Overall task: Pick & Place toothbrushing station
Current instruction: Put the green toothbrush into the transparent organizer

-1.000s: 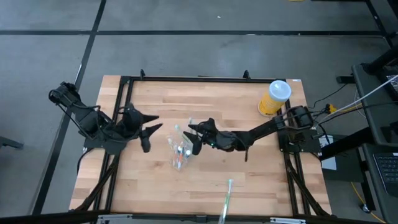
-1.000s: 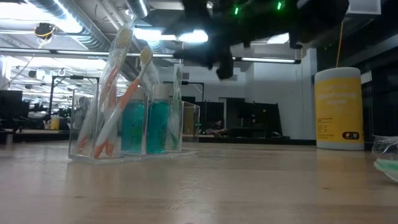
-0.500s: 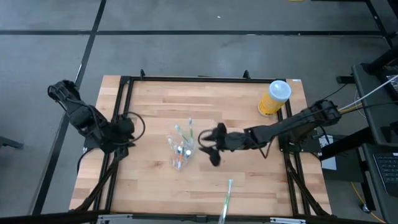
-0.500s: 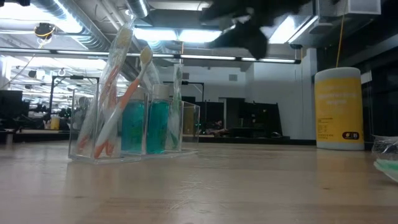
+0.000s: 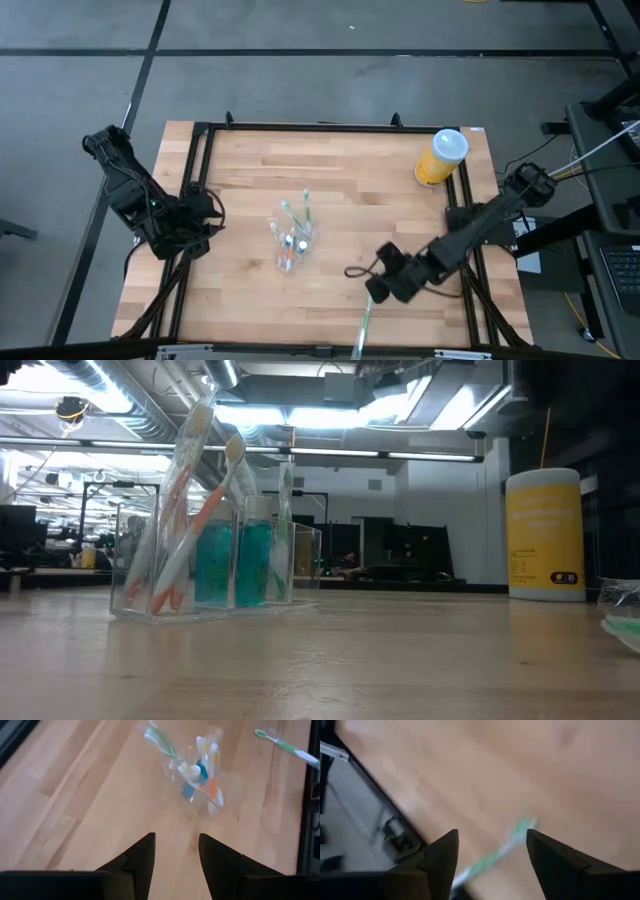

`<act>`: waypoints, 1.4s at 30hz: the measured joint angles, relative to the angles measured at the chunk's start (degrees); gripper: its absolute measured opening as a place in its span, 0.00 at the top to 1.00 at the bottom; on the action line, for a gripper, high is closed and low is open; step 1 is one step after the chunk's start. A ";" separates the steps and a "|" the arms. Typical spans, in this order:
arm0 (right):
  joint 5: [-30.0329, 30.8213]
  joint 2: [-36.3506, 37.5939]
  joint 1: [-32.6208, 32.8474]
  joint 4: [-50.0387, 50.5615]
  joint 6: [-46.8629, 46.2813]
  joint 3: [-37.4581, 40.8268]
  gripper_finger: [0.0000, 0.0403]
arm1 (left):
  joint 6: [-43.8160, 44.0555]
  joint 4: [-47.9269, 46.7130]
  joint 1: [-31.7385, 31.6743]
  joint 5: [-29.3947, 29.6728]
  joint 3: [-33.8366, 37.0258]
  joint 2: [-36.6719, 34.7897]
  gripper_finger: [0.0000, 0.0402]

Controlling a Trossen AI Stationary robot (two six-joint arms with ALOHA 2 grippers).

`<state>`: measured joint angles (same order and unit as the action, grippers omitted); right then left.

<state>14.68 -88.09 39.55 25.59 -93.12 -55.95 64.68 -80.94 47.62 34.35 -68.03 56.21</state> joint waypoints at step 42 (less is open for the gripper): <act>-2.57 -18.83 1.48 -14.25 -17.31 -0.34 0.97 | 2.81 0.87 -0.09 1.90 -0.46 -0.24 0.63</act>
<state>12.11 -106.91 41.03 11.34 -110.43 -56.29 67.49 -80.07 47.53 36.25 -68.49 55.96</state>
